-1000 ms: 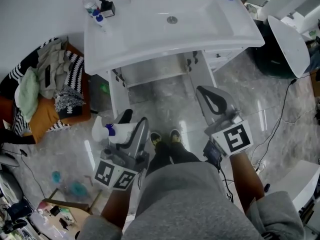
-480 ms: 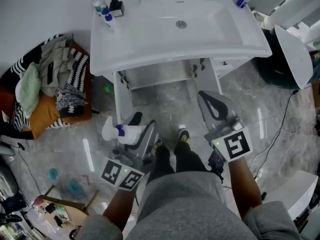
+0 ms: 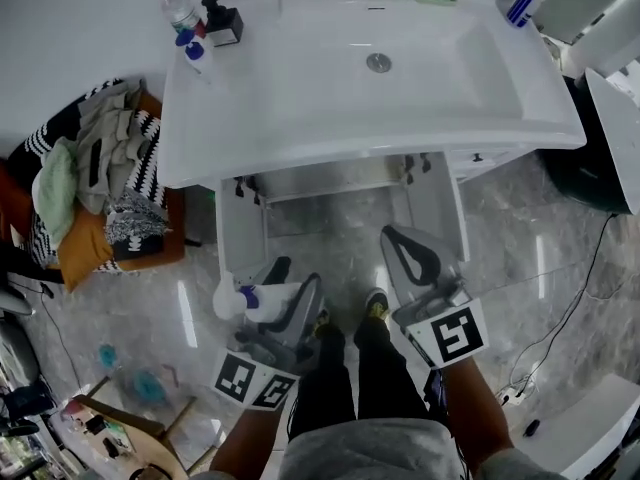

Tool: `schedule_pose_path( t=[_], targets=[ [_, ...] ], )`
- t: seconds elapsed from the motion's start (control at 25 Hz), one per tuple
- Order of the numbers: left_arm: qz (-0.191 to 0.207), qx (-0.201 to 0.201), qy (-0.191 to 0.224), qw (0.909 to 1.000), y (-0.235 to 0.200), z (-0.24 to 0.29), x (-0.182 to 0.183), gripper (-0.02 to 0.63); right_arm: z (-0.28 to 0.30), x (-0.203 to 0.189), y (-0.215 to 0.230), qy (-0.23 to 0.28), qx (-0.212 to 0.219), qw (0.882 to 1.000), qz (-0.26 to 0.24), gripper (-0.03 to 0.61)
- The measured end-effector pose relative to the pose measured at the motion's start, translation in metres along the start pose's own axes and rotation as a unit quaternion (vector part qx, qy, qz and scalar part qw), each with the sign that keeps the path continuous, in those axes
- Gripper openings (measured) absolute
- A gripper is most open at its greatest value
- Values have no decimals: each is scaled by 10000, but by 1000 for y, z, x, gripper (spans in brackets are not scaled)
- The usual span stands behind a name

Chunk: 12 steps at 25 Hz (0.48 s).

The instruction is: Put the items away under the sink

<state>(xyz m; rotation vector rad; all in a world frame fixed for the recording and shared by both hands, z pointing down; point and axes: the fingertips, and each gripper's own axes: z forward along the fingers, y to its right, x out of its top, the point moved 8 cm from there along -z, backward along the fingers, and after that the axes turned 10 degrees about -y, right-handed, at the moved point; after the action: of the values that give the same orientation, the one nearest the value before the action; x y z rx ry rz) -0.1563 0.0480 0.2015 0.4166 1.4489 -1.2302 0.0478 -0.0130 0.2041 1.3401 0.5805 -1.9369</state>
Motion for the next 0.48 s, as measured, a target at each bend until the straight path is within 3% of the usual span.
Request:
schedule_pose_path(
  t=[0.48],
  targets=[
    [293, 227, 58, 9993, -98, 100, -125, 206, 119, -139, 29, 57, -91, 9990, 436, -8]
  ],
)
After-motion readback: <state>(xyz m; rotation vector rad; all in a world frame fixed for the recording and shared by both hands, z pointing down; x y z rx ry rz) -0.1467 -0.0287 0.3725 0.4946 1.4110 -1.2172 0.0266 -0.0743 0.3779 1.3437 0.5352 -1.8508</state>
